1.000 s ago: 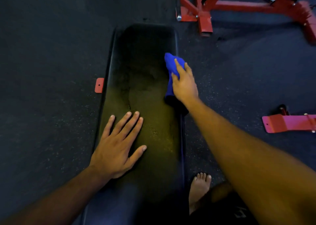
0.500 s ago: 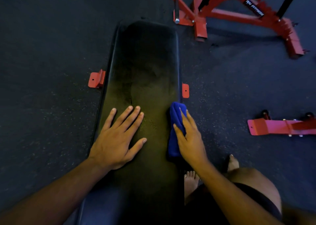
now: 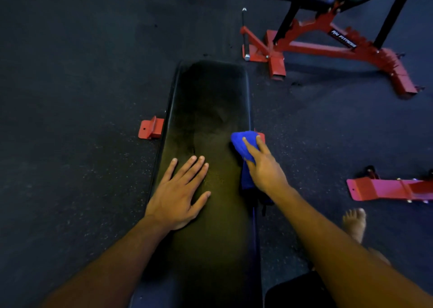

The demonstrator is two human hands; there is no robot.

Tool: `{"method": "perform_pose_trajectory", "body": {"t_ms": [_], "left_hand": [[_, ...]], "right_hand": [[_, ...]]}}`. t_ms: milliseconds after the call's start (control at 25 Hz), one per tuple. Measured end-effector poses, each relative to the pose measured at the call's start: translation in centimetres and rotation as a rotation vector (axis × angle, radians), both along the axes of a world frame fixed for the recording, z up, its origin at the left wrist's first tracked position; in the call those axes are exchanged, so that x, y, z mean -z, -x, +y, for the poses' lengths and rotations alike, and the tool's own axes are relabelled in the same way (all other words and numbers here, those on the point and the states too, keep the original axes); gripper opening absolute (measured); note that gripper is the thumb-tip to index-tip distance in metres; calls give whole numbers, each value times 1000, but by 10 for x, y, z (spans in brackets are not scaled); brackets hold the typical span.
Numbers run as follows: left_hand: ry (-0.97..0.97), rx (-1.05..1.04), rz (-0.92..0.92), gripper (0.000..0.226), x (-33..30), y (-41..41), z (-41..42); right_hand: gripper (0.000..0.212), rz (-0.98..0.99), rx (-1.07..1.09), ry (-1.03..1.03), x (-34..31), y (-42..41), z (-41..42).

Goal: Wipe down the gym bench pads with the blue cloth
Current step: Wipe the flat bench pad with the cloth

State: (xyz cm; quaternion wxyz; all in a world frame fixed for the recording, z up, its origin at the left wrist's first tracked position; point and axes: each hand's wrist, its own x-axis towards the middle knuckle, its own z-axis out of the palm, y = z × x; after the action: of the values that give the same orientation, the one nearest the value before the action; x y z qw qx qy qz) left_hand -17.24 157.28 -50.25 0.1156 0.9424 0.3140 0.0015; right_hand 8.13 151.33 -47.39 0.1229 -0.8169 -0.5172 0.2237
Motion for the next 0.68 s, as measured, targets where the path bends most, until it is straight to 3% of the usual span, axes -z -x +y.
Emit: {"method": "perform_pose_trajectory", "body": {"t_ms": [240, 440, 560, 680], "left_hand": [[60, -19, 6, 89, -16, 1, -7], [154, -296, -78, 99, -15, 34, -48], [166, -315, -59, 92, -6, 48, -65], [126, -316, -89, 73, -2, 46, -64]], "right_hand": [[57, -59, -74, 70, -39, 12, -45], [60, -135, -164, 65, -51, 52, -71], [58, -145, -230, 78, -33, 76, -55], [60, -282, -358, 64, -8, 94, -55]]}}
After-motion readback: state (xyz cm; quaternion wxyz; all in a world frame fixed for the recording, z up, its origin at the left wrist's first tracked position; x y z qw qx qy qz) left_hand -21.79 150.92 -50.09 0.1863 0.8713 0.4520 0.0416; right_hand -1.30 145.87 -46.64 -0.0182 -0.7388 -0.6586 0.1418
